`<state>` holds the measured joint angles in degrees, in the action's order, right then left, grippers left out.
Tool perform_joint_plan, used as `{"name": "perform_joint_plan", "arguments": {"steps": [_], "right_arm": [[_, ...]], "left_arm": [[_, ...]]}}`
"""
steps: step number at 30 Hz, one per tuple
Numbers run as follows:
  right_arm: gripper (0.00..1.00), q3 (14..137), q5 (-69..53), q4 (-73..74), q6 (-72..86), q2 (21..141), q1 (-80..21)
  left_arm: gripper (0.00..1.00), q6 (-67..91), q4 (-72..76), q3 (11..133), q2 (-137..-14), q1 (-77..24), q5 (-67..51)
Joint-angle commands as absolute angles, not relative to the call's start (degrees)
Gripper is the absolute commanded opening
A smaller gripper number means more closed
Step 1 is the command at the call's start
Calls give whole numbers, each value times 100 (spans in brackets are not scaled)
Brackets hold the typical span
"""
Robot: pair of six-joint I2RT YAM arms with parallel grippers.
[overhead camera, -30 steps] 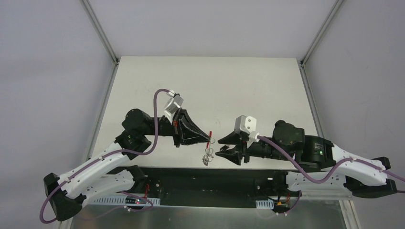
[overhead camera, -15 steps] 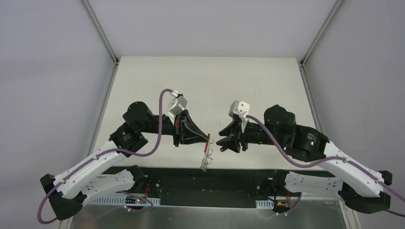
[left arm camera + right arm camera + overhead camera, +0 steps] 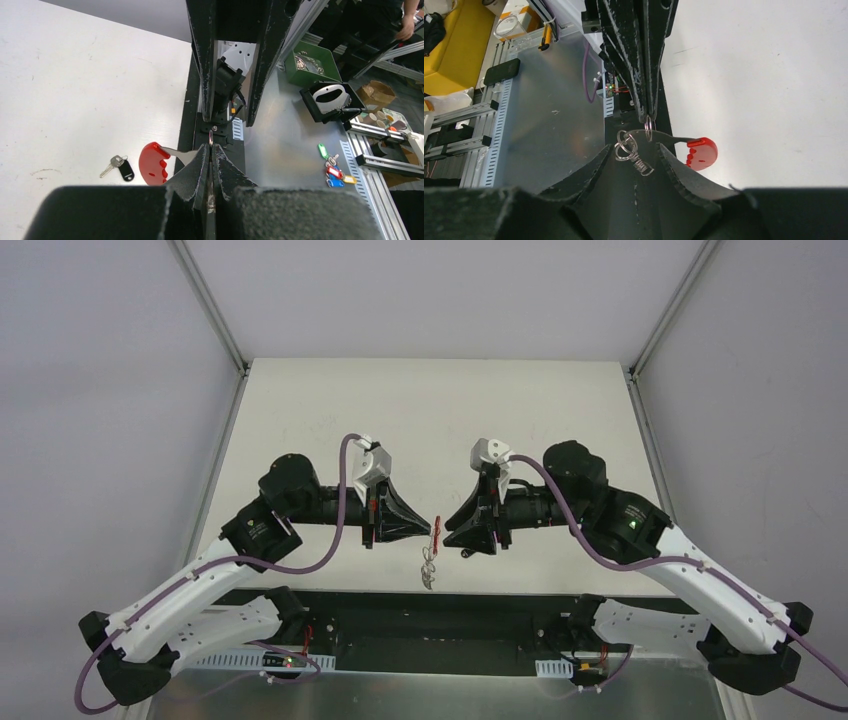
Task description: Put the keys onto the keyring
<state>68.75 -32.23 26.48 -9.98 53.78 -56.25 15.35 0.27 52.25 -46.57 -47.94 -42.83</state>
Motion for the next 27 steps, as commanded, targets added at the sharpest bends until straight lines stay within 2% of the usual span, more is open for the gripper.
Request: {"name": "perform_joint_plan", "arguments": {"steps": [1,13,19,25,27], "right_arm": [[36,6855,-3488,2053,-836,5514,-5585],[35,6619,-3496,1643,-933,5525,-5592],[29,6602,-3550,1528,-917,5576,-5588],[18,6617,-3628,1505,-911,5606,-5589],[17,6619,-3631,1499,-905,5619,-5588]], "left_arm": [[0,1391,214,5451,-4531,-4795,-4235],[0,1546,463,5362,-4450,-4792,-4334],[0,1567,506,5350,-4451,-4798,-4342],[0,1608,595,5313,-4454,-4792,-4364],[0,1615,606,5301,-4444,-4790,-4352]]}}
